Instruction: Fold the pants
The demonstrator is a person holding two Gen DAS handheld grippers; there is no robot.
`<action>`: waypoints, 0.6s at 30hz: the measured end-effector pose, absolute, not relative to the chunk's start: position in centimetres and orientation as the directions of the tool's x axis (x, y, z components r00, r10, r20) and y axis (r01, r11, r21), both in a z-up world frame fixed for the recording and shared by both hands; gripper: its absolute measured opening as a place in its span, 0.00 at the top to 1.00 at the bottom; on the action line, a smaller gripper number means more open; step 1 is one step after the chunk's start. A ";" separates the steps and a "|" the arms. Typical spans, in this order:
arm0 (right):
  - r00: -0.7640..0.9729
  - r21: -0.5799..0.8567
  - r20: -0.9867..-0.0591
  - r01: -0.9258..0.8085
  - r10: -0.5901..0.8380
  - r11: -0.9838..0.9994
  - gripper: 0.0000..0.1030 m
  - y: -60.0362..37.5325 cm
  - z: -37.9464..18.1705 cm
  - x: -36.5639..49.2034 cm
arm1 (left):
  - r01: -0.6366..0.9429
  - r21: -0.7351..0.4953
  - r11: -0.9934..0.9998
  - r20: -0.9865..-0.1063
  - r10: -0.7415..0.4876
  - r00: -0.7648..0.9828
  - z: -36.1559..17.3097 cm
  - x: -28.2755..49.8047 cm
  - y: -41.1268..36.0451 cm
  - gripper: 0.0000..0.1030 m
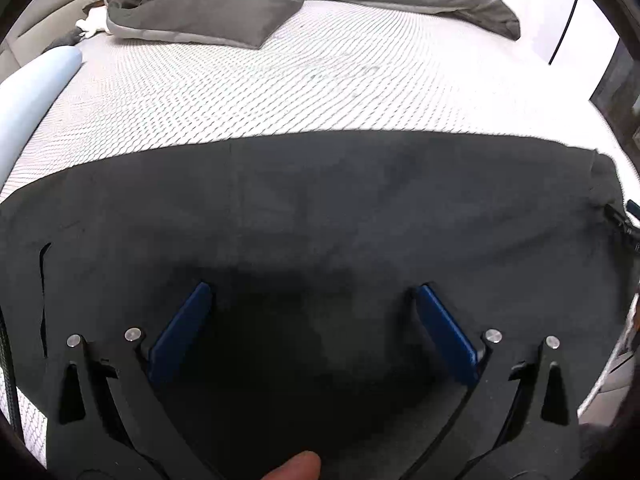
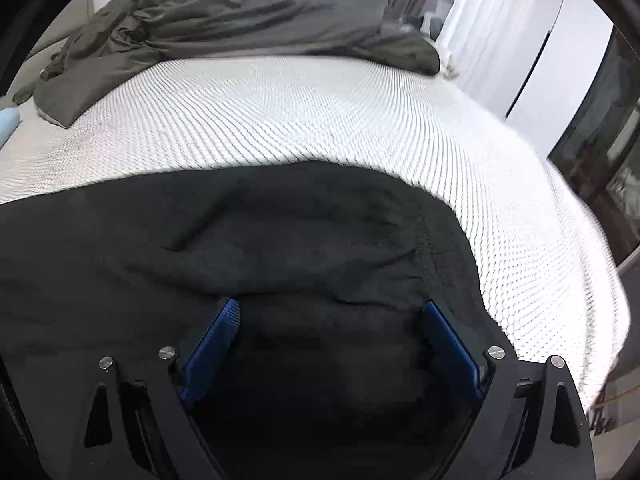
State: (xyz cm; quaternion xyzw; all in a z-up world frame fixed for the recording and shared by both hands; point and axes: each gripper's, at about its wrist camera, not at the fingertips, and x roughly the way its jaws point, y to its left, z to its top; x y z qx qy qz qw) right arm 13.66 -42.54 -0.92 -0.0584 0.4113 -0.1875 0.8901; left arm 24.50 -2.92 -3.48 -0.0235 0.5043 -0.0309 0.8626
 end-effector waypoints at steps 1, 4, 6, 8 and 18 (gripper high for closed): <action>0.617 -0.255 -0.701 0.251 -0.358 0.934 0.09 -41.0 -0.3 13.8 | 0.040 -0.073 0.997 -0.867 -0.083 0.492 -3.3 24.7 -3.4 0.01; 0.657 -0.214 -0.714 0.124 -0.242 0.969 0.09 -37.0 0.1 16.4 | 0.064 -0.058 0.996 -0.862 -0.083 0.500 -3.4 26.0 -5.4 0.01; 0.644 -0.182 -0.746 0.044 -0.168 0.982 0.09 -34.7 -1.0 17.9 | 0.076 -0.035 0.996 -0.876 -0.068 0.477 -4.3 26.8 -6.3 0.01; 0.618 -0.187 -0.774 -0.013 -0.139 0.982 0.09 -34.6 -2.7 20.0 | 0.074 0.001 0.997 -0.883 -0.034 0.469 -5.0 27.6 -6.5 0.01; 0.528 -0.290 -0.743 0.301 -0.412 0.908 0.06 -46.4 -4.0 21.2 | 0.103 0.044 0.994 -0.877 -0.011 0.480 -5.0 25.2 -4.4 0.00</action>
